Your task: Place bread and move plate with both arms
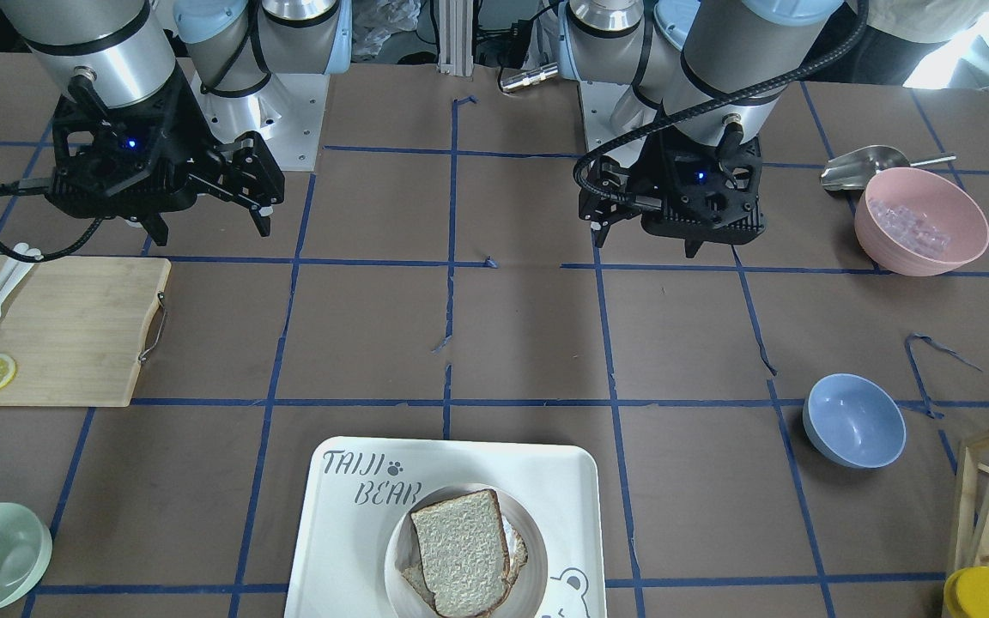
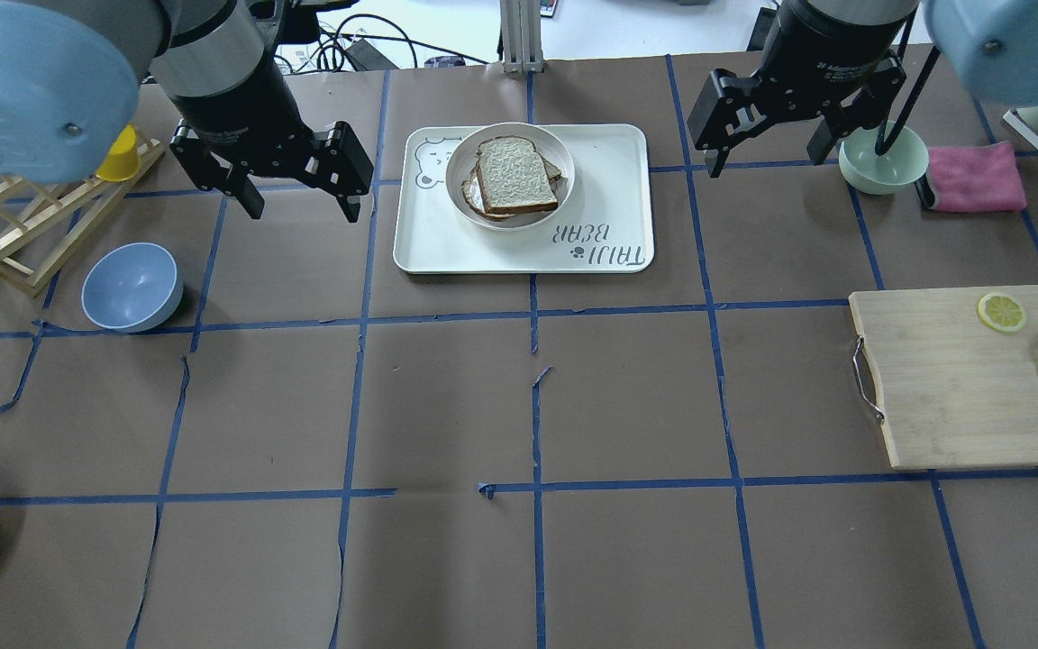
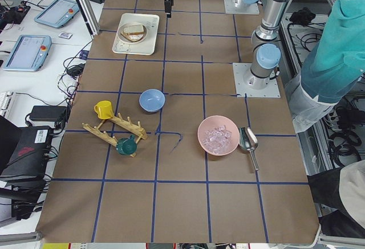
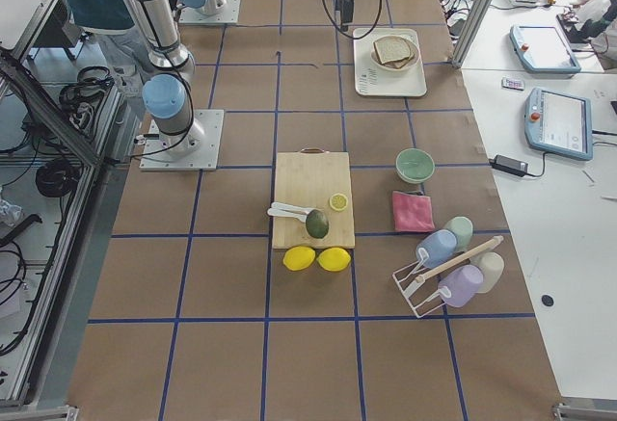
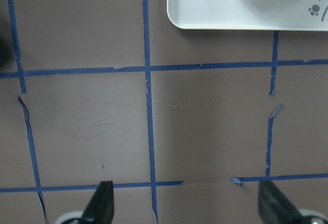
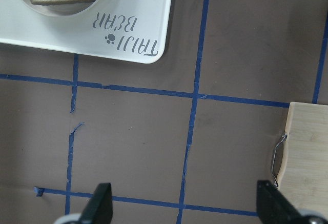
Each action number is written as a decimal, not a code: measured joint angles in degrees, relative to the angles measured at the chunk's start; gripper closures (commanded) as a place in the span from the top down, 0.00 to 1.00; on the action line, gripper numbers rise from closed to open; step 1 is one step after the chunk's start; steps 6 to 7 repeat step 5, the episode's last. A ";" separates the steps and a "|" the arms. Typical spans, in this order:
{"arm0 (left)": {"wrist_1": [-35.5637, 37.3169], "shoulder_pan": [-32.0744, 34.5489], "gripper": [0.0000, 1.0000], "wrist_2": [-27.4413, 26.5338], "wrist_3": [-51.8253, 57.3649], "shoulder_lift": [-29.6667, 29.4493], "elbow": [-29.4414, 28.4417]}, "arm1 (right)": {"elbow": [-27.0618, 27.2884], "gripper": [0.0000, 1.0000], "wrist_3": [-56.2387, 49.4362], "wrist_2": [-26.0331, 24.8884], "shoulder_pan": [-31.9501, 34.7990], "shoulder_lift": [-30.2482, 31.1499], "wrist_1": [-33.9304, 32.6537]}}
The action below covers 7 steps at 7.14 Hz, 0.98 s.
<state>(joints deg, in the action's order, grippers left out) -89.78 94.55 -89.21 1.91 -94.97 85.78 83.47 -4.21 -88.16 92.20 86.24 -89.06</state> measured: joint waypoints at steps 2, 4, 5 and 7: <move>1.64 0.02 1.00 -0.14 0.43 -0.18 -0.11 | 0.02 1.00 0.00 -0.02 0.00 0.05 0.03; 1.77 0.08 1.00 -0.32 0.38 -0.18 -0.21 | 0.02 1.00 -0.01 0.01 0.00 0.06 0.03; 1.74 0.09 1.00 -0.38 0.38 -0.13 -0.20 | 0.02 1.00 0.00 0.03 0.00 0.07 0.02; 1.74 0.09 1.00 -0.38 0.38 -0.13 -0.20 | 0.02 1.00 0.00 0.03 0.00 0.07 0.02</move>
